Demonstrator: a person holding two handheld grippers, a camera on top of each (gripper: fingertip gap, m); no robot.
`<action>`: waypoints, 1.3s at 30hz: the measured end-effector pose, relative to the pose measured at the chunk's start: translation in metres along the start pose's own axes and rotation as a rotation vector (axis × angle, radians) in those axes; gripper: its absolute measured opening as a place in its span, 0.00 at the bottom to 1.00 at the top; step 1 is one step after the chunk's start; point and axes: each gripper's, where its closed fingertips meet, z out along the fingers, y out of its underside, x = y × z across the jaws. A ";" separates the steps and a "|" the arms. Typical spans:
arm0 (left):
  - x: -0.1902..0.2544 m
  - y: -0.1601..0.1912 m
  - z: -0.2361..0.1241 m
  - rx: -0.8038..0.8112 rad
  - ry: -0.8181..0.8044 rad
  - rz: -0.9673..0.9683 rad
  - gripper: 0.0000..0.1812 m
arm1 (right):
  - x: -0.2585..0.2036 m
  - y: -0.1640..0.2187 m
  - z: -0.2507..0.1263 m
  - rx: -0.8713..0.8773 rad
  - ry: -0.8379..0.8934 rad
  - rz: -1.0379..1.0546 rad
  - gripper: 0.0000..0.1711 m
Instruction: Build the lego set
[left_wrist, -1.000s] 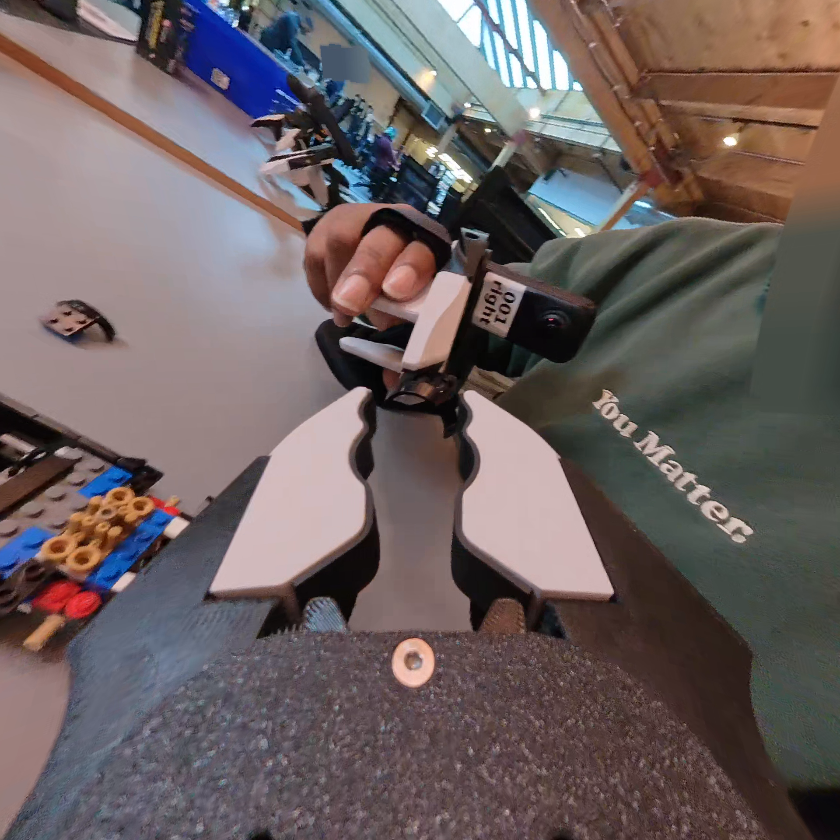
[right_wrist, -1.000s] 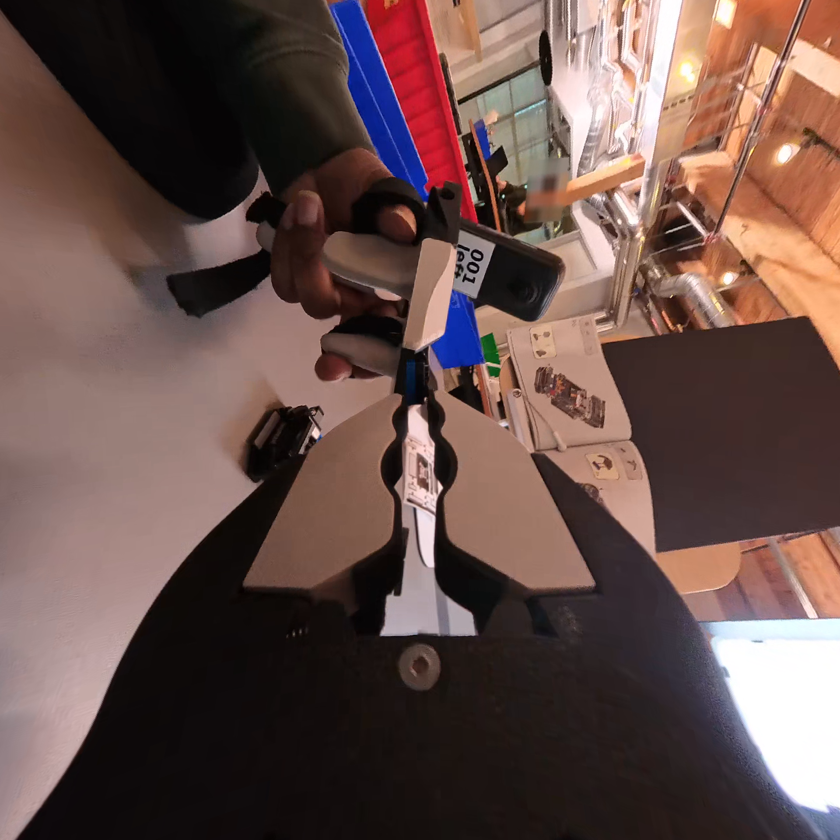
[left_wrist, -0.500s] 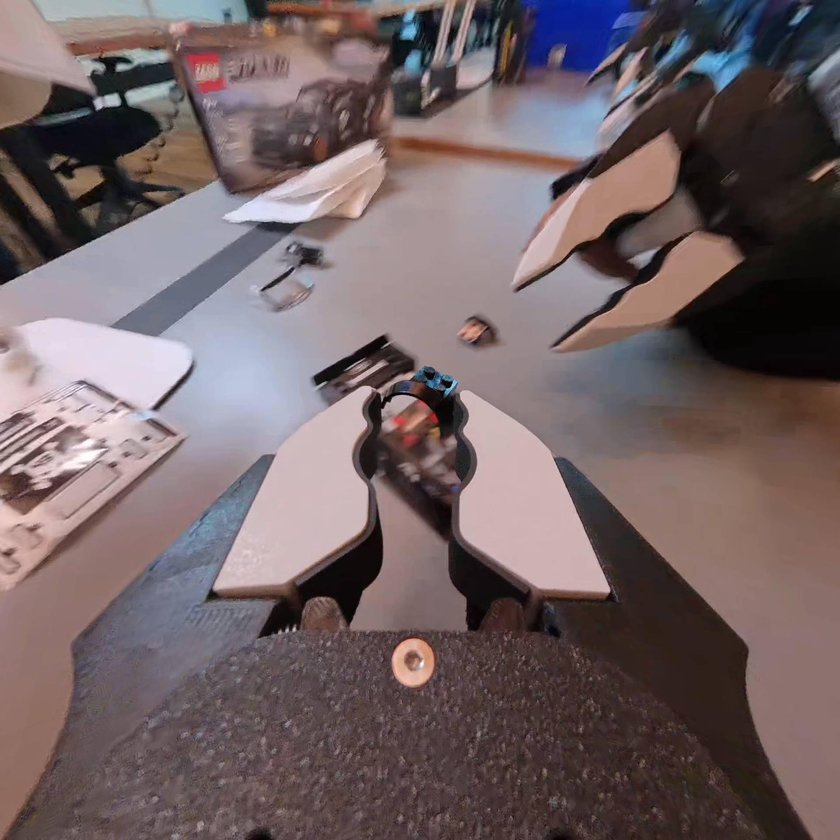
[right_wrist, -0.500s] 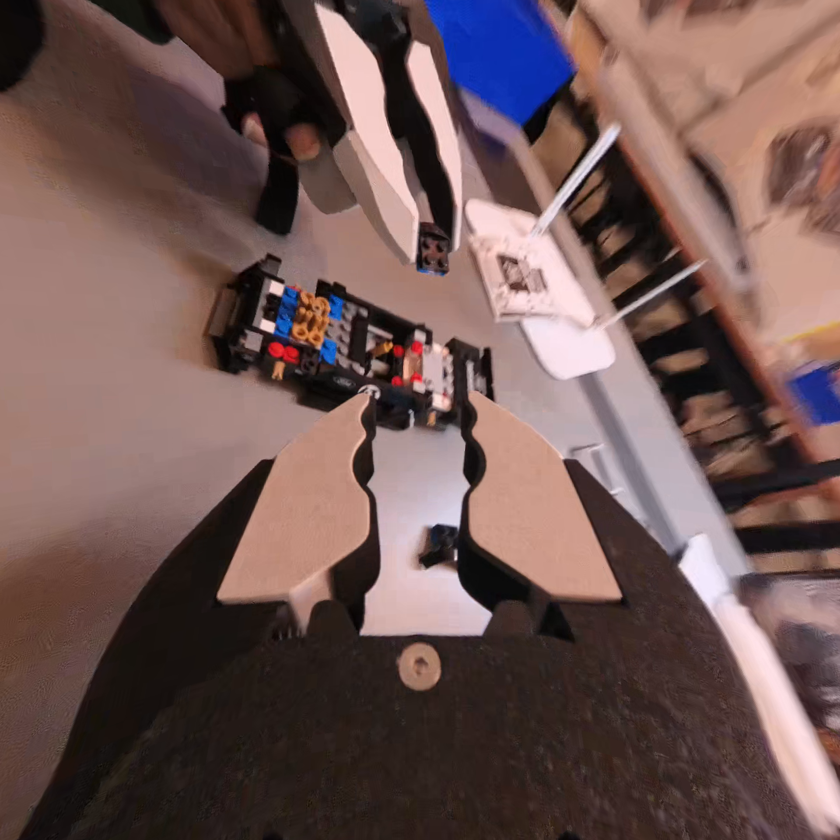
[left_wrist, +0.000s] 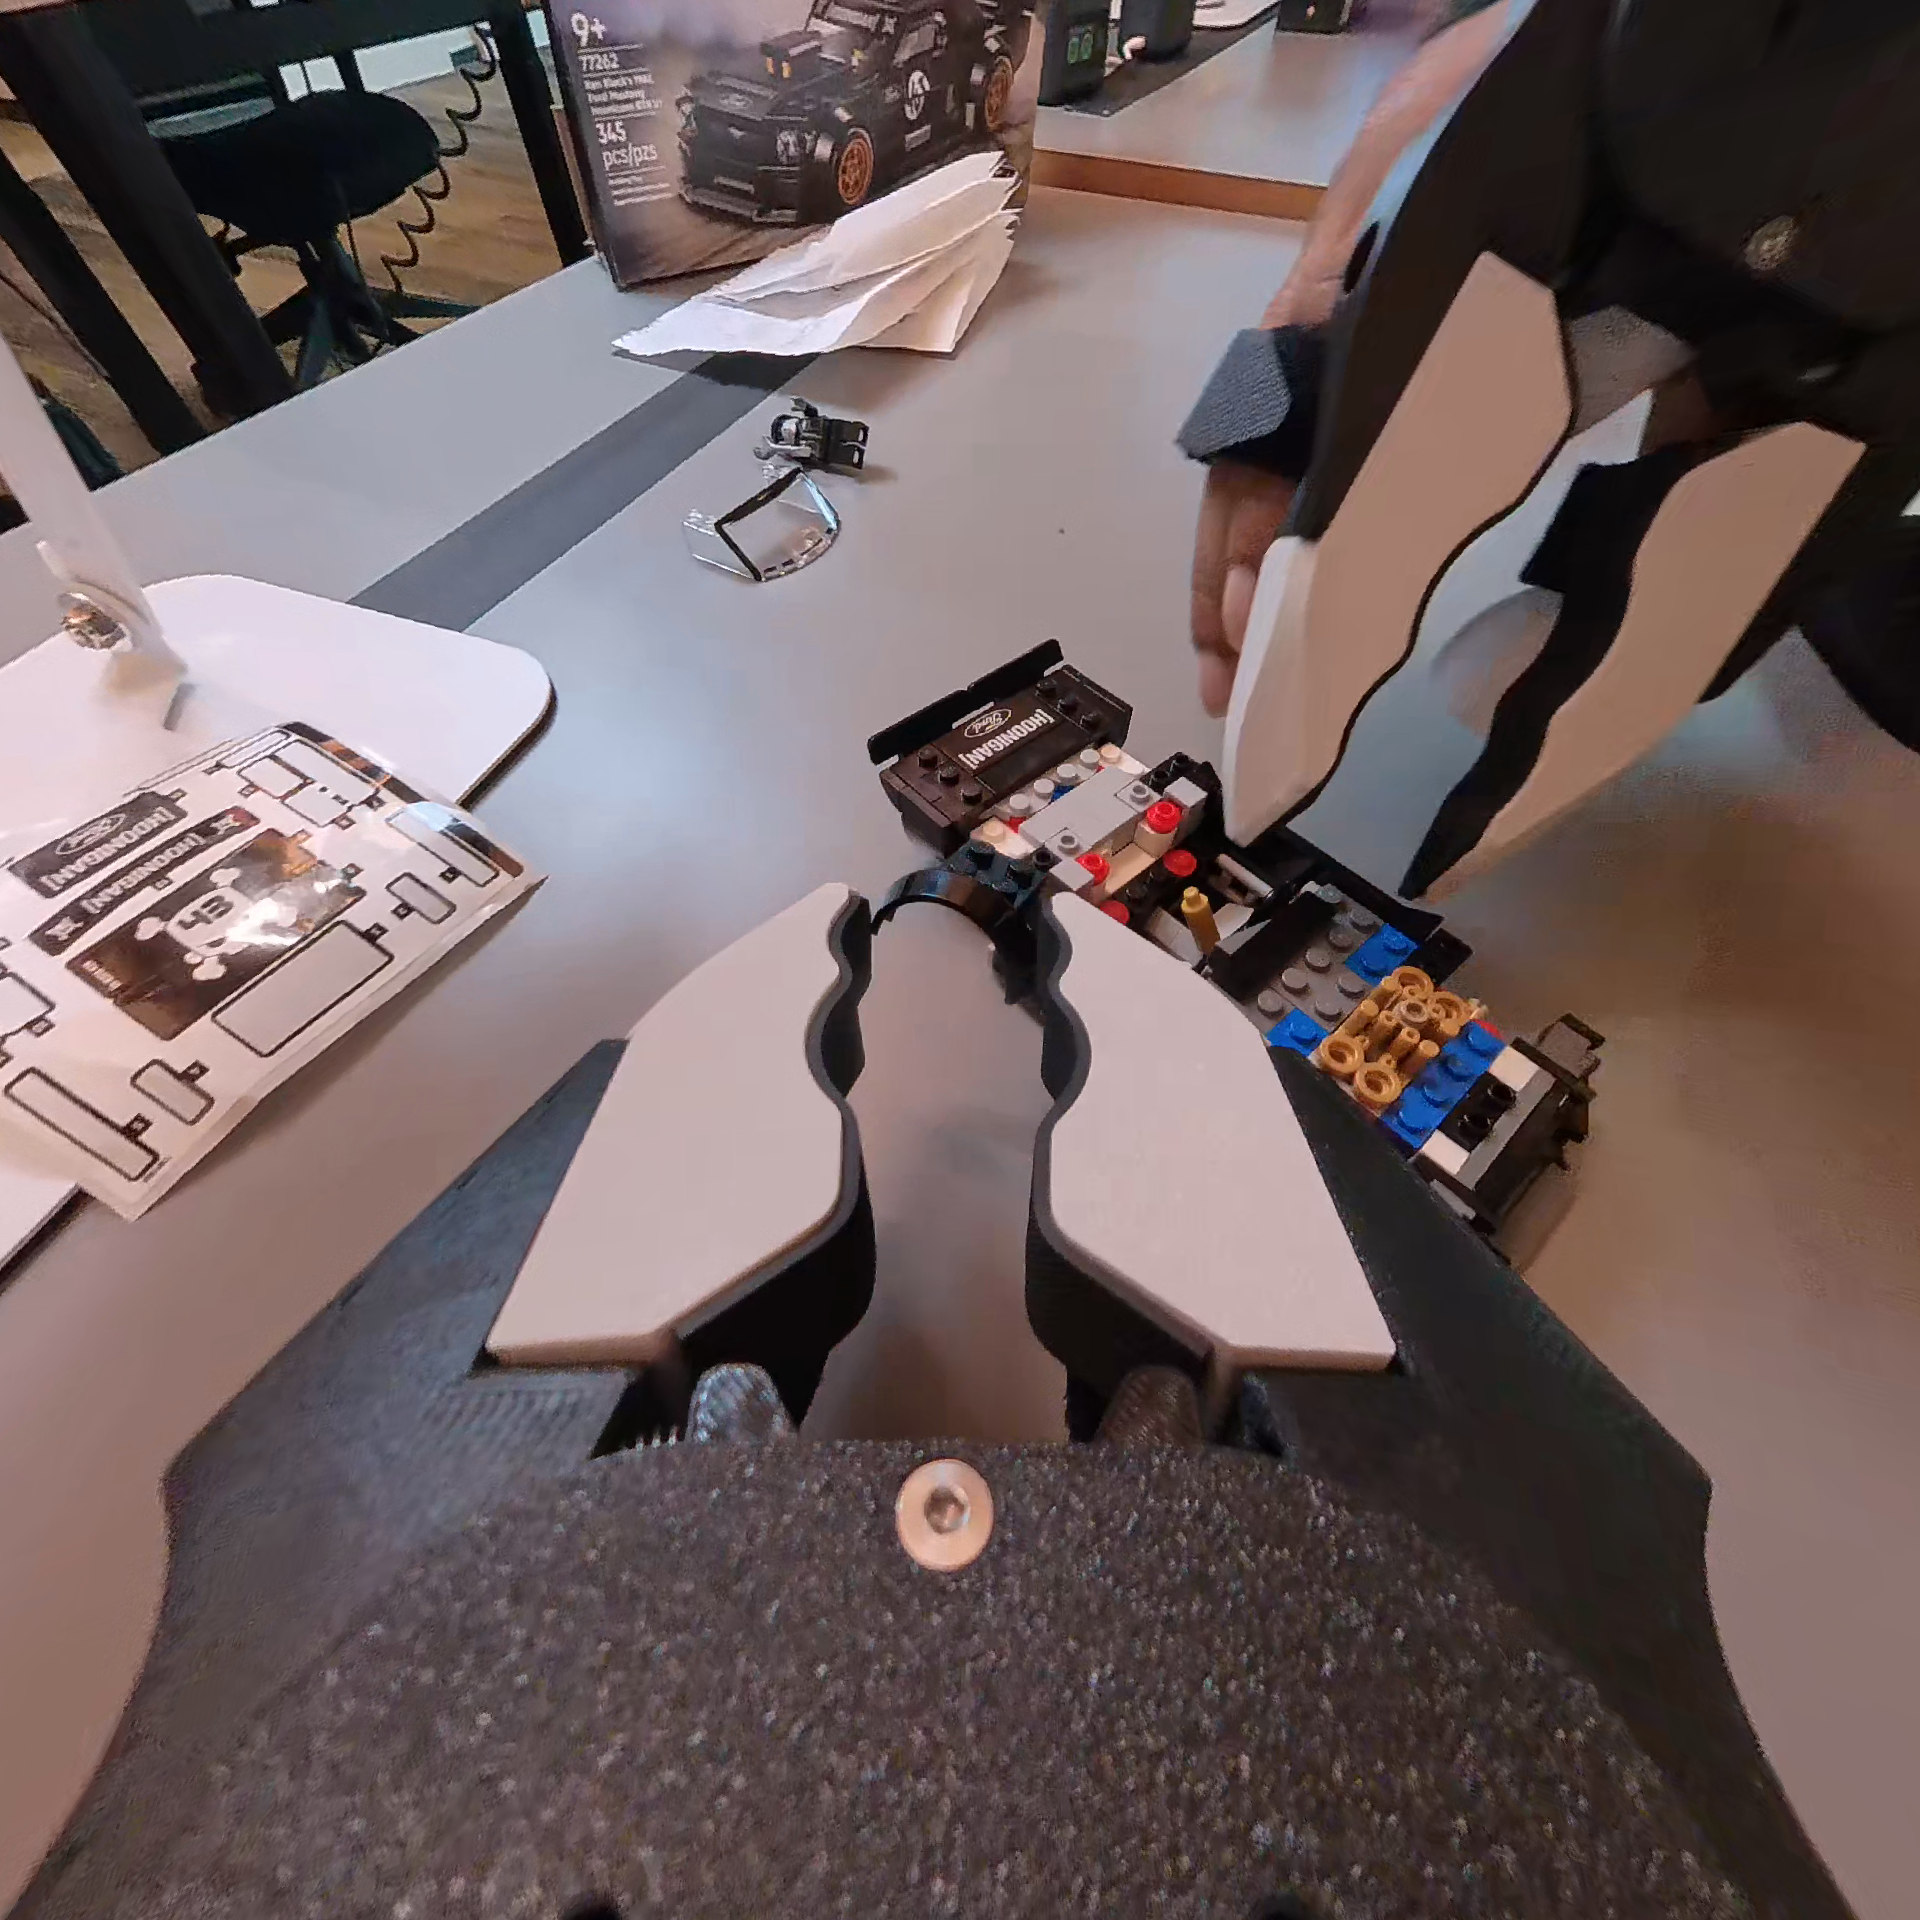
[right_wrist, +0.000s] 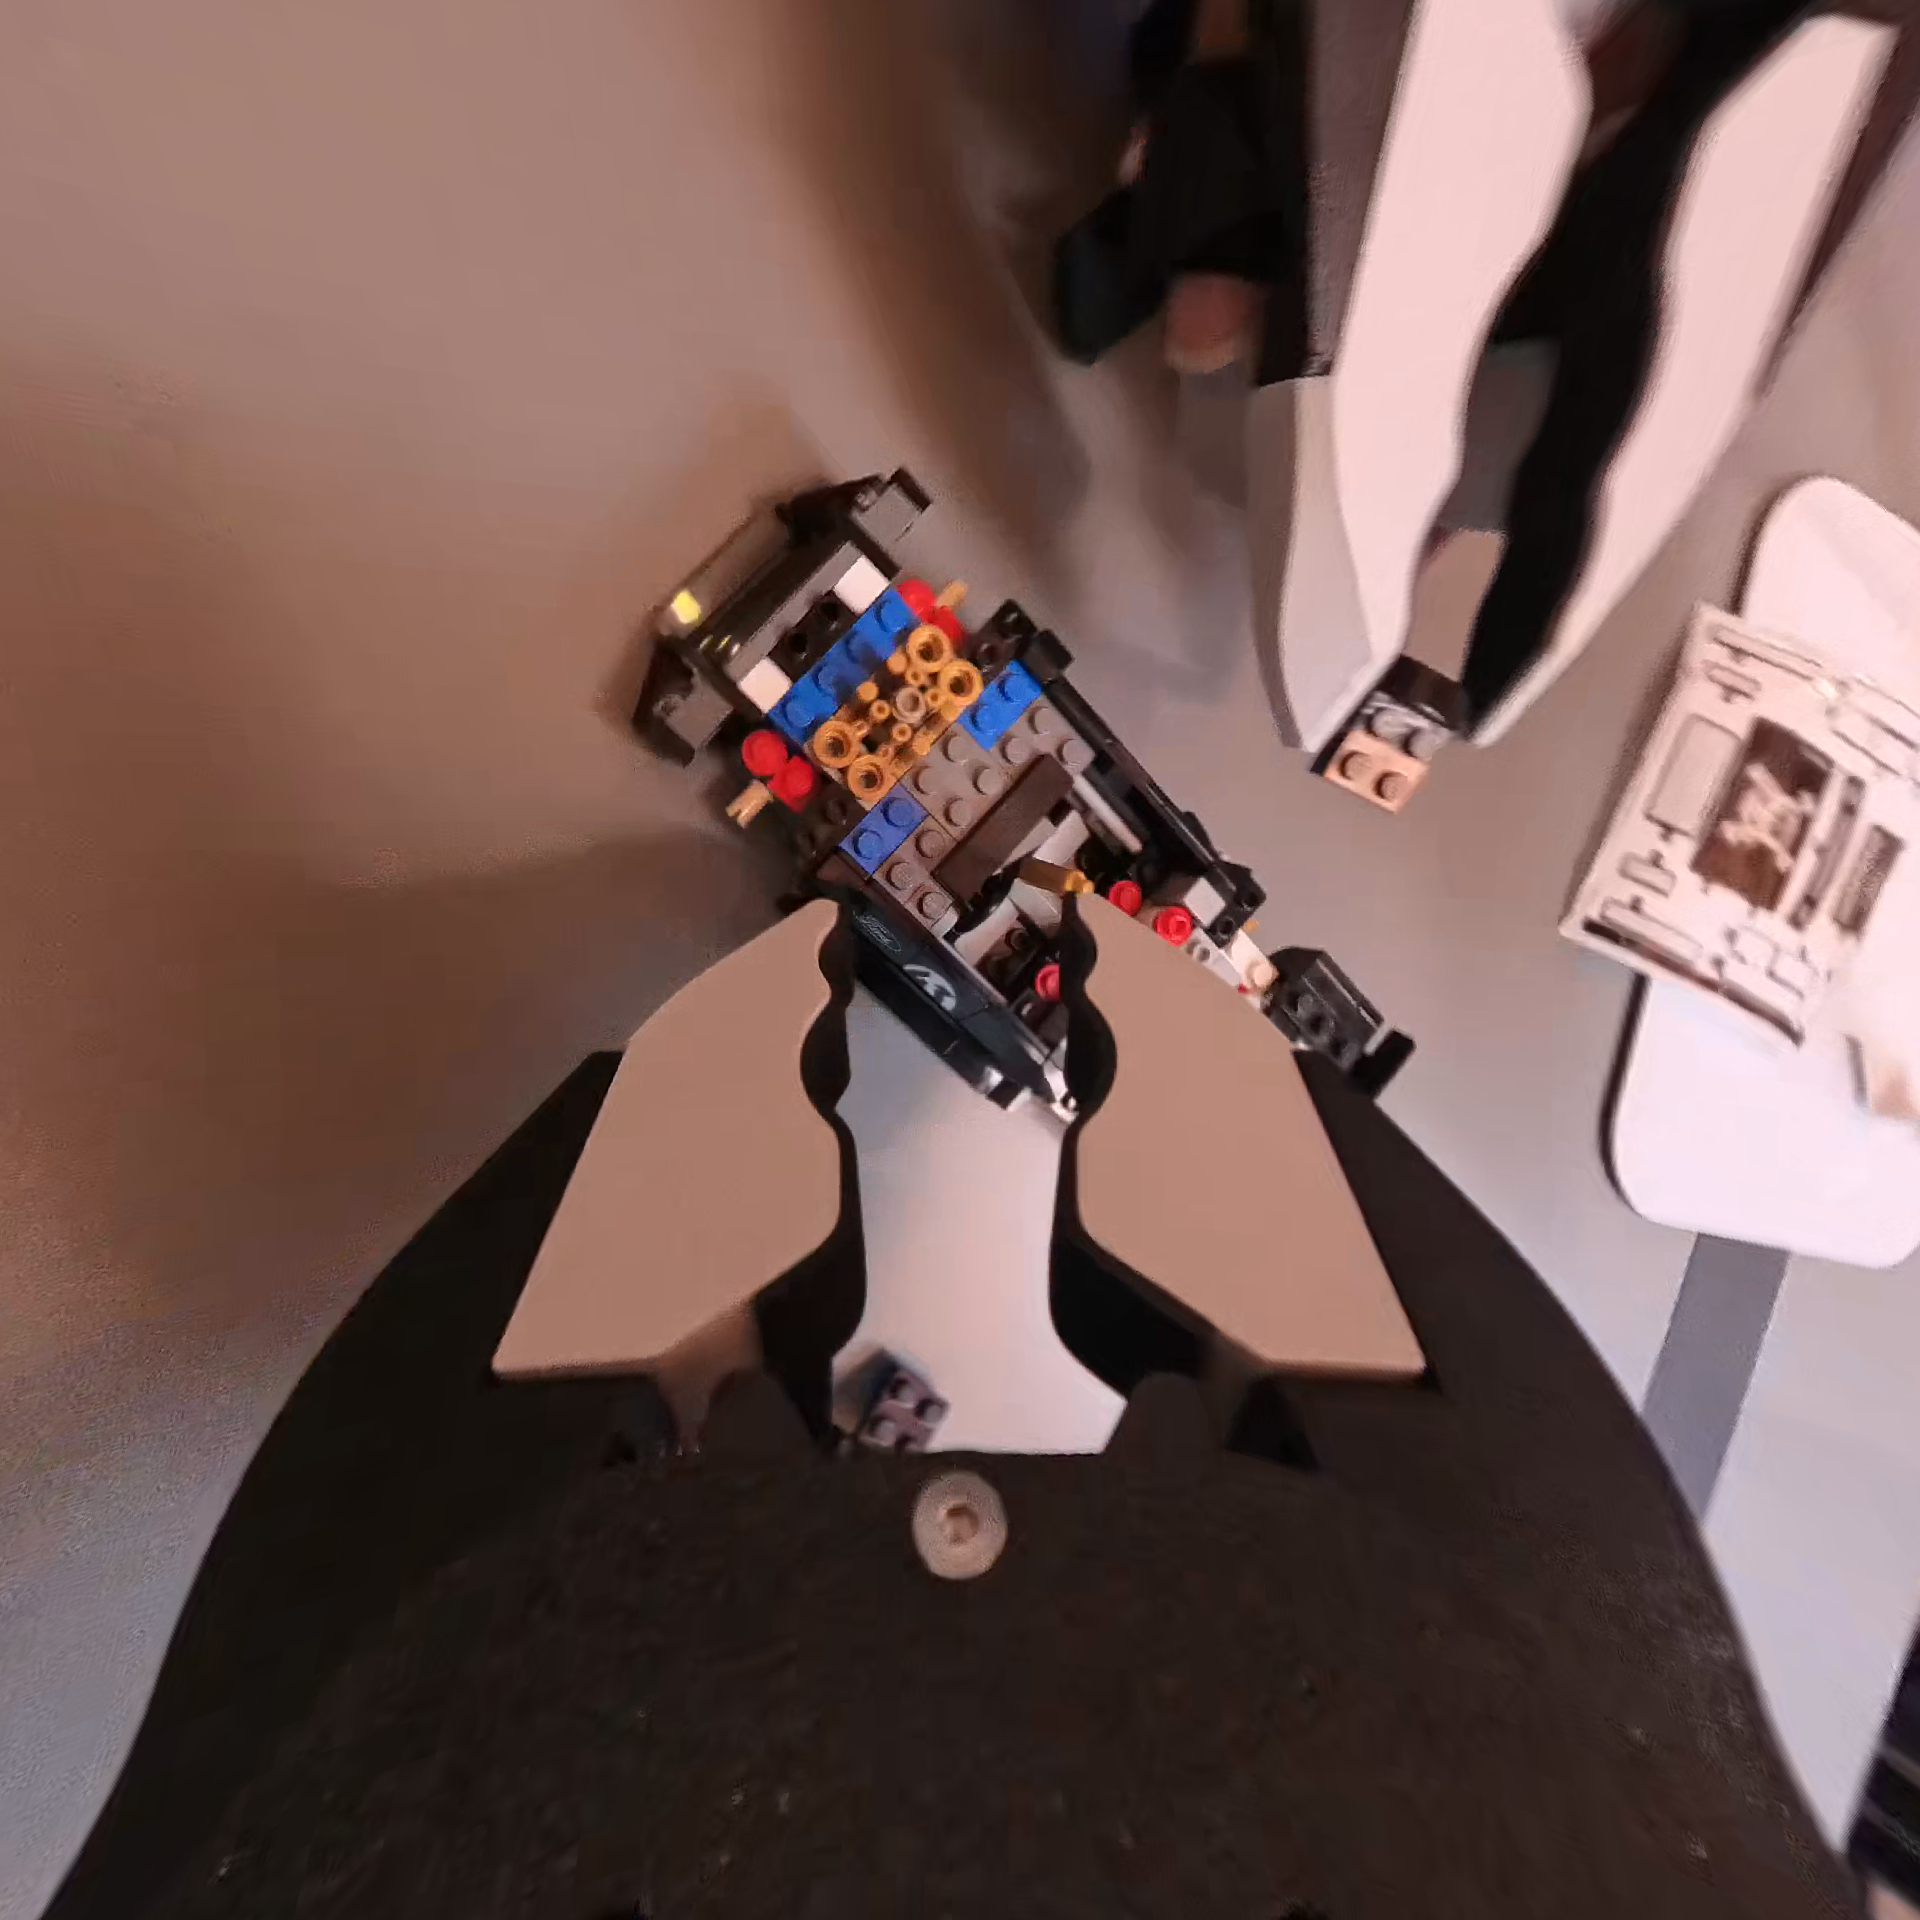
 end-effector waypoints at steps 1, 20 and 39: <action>-0.001 0.000 -0.001 0.003 -0.004 -0.001 0.17 | -0.001 0.002 0.003 -0.034 -0.044 -0.038 0.22; 0.031 0.002 -0.008 0.017 0.150 0.059 0.17 | -0.060 0.020 -0.013 -0.303 -0.200 -0.643 0.06; 0.070 -0.002 0.015 -0.017 0.202 0.136 0.17 | -0.021 0.036 -0.072 0.153 0.301 0.345 0.12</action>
